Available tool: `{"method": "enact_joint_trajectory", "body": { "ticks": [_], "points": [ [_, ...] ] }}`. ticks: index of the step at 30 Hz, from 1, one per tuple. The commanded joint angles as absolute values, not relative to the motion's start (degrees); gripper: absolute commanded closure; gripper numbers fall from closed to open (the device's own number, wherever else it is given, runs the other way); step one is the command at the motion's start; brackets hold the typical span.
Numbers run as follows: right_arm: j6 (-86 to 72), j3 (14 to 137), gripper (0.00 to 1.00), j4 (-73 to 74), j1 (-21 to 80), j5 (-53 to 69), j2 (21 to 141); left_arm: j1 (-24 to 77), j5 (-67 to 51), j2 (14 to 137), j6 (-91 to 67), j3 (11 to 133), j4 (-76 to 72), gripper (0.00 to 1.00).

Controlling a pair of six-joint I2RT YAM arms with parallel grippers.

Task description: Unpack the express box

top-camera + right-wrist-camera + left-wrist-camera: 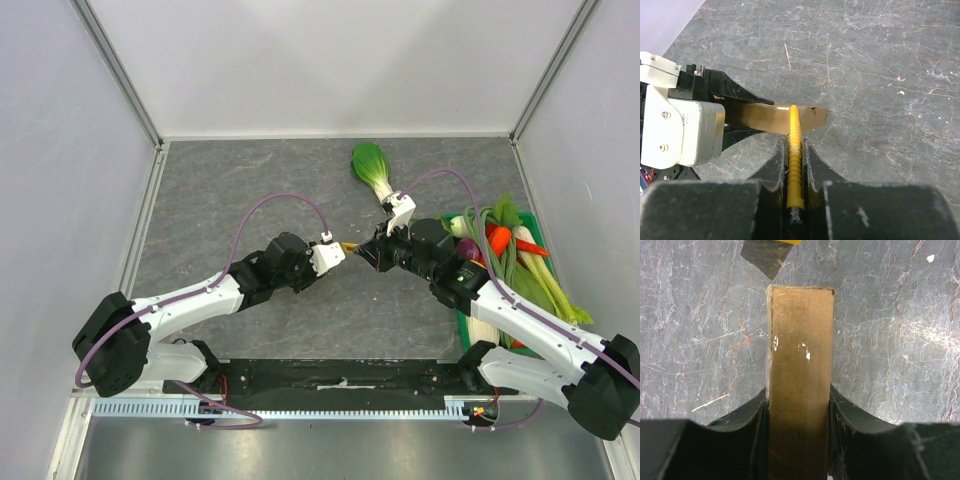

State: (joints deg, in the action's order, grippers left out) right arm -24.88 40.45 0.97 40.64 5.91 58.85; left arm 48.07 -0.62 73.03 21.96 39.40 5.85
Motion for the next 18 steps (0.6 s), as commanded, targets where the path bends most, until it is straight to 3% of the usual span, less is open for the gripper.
{"method": "enact_joint_trajectory", "body": {
  "ticks": [1,18],
  "points": [
    [-24.3,43.4,1.0,-0.2,40.3,5.9,58.5,48.2,-4.4,75.4,17.2,37.2,13.4,0.77],
    [-24.0,43.0,1.0,-0.2,40.4,7.1,61.0,48.3,-3.9,75.6,17.1,37.1,13.1,0.77]
  ]
}}
